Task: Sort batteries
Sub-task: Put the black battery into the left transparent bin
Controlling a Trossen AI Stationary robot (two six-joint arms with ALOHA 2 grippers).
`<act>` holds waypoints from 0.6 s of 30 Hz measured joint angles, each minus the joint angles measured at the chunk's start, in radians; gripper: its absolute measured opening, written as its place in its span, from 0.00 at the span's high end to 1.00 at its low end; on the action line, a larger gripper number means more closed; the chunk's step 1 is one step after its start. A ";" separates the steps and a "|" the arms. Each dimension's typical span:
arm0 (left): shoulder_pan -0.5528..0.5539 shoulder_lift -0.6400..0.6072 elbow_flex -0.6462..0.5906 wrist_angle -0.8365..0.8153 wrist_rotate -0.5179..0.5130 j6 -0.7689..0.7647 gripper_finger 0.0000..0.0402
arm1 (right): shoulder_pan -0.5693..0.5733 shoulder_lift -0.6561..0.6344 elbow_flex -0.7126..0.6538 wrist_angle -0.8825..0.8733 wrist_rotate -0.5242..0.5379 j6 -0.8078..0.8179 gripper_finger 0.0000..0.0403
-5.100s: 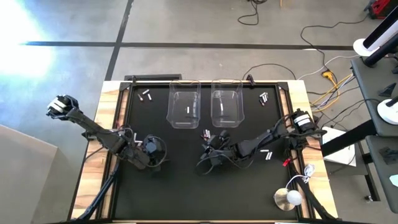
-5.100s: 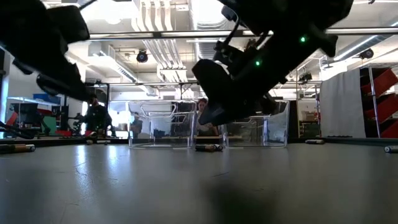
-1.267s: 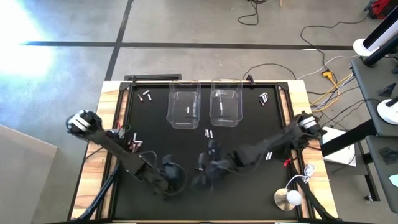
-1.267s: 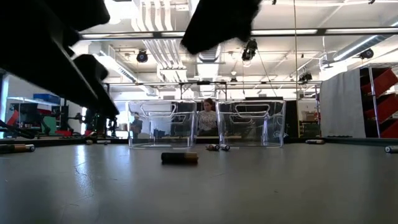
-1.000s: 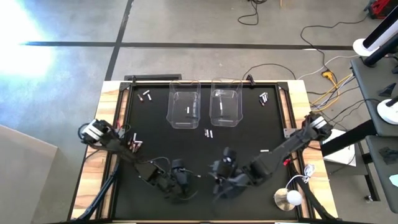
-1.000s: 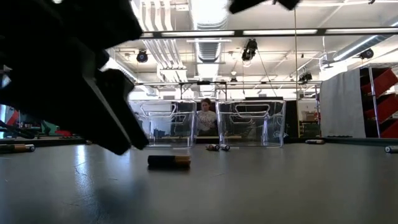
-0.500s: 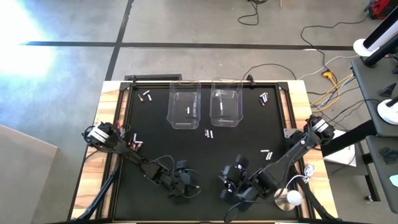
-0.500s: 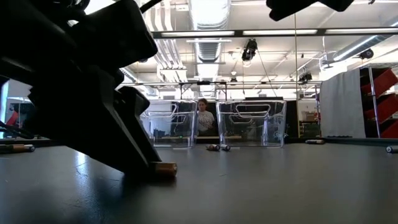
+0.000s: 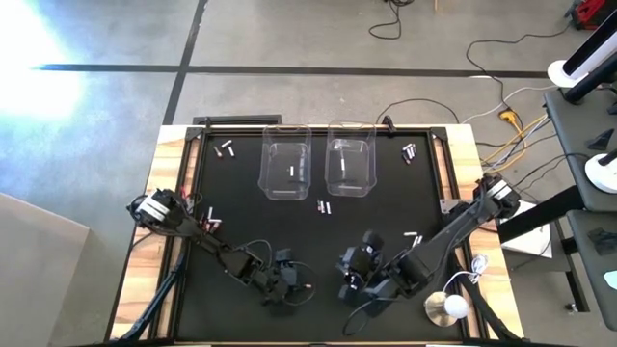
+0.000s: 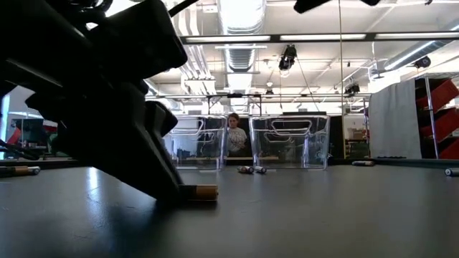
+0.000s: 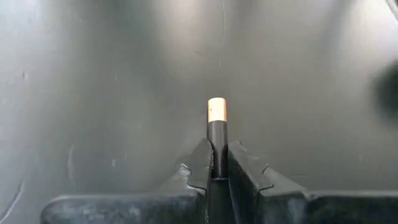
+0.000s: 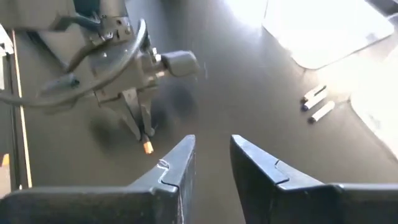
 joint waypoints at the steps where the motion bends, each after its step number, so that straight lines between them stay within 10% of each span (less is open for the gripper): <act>1: 0.008 -0.017 -0.003 -0.021 0.008 0.014 0.97 | -0.003 -0.011 0.000 -0.012 -0.001 -0.001 0.76; 18: 0.184 -0.510 -0.013 -0.409 -0.063 0.219 0.97 | -0.101 -0.126 -0.004 -0.175 -0.009 0.076 0.75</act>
